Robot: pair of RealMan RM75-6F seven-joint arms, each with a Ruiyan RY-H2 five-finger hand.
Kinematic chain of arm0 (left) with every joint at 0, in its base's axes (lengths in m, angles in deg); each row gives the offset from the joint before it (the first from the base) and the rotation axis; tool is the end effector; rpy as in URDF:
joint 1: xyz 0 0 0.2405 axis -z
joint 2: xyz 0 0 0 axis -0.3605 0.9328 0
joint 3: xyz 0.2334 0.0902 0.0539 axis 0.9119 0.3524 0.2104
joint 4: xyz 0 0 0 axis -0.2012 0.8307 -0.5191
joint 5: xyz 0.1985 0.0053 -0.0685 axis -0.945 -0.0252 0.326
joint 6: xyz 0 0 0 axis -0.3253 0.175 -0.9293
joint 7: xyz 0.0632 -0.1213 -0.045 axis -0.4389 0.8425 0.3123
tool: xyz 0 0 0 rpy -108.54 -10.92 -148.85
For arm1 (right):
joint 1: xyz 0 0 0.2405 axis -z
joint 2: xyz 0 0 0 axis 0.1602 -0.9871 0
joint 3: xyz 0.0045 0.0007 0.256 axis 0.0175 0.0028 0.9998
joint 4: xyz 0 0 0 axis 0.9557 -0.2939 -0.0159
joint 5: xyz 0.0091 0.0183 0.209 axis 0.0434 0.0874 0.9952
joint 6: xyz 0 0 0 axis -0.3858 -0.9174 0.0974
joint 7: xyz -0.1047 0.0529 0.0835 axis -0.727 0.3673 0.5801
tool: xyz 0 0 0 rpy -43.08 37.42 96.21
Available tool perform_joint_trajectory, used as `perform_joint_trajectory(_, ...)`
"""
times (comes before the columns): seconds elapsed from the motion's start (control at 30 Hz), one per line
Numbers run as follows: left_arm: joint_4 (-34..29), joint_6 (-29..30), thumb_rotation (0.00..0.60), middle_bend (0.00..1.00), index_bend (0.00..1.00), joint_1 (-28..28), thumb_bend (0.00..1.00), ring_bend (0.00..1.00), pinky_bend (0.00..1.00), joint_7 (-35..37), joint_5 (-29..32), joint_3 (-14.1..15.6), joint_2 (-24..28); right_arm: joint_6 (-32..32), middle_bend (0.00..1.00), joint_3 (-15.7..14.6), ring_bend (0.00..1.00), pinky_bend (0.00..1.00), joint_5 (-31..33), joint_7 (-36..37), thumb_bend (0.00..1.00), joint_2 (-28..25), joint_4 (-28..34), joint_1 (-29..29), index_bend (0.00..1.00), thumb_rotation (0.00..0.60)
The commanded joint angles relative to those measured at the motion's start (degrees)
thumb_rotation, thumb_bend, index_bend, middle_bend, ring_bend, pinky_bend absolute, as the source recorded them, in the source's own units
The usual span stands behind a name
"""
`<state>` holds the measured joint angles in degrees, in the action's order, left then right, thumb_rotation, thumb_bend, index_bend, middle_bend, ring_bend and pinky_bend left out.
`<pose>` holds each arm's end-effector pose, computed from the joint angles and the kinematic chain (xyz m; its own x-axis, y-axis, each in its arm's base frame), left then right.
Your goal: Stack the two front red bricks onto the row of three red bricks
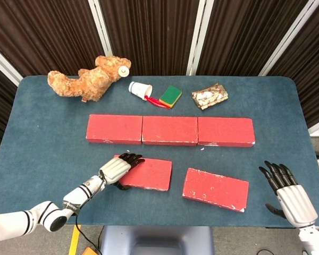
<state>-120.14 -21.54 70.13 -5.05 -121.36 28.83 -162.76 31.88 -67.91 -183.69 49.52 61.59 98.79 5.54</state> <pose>-0.1450 0.3270 -0.0425 0.5748 0.4638 0.6742 0.7671 -0.5923 -0.2465 -0.2926 -0.1446 0.1505 0.4322 -0.1070 0.8954 -0.8894 -0.2147 0.4036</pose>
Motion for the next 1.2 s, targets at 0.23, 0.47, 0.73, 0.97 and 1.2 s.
perform_joint_trajectory(0.23, 0.6, 2.3, 0.6, 0.45, 0.0, -0.4, 0.27, 0.48, 0.68, -1.0, 0.8, -0.4, -1.0, 0.3, 0.0, -0.1, 0.0, 0.0, -0.4, 0.7, 0.06, -0.1, -0.2, 0.0, 0.0, 0.6)
perform_joint_trajectory(0.47, -1.4, 7.2, 0.6, 0.6, 0.0, -2.1, 0.29, 0.73, 0.91, -0.8, -2.0, -0.3, 0.5, -0.3, 0.0, -0.1, 0.0, 0.0, -0.2, 0.5, 0.06, -0.1, -0.1, -0.2, 0.0, 0.6)
perform_joint_trajectory(0.73, -7.5, 9.7, 0.6, 0.6, 0.0, -1.8, 0.29, 0.75, 0.93, -5.3, 0.3, -3.5, 6.2, 0.2, 0.0, 0.1, 0.0, 0.0, -0.3, 1.8, 0.07, -0.3, -0.1, -0.2, 0.0, 0.6)
perform_joint_trajectory(0.97, 5.1, -0.4, 0.6, 0.62, 0.0, 5.6, 0.29, 0.76, 0.93, 3.8, 6.6, -10.7, 5.4, -2.2, 0.0, 0.5, 0.0, 0.0, 1.3, 1.3, 0.06, -0.2, 0.3, -1.1, 0.0, 0.6)
perform_joint_trajectory(1.2, 18.2, -6.4, 0.6, 0.61, 0.0, 11.7, 0.3, 0.76, 0.94, 12.0, 5.5, -13.7, 0.1, -2.9, 0.0, 1.4, 0.0, 0.0, 3.6, 2.1, 0.07, -0.6, 0.3, -1.3, 0.0, 0.6)
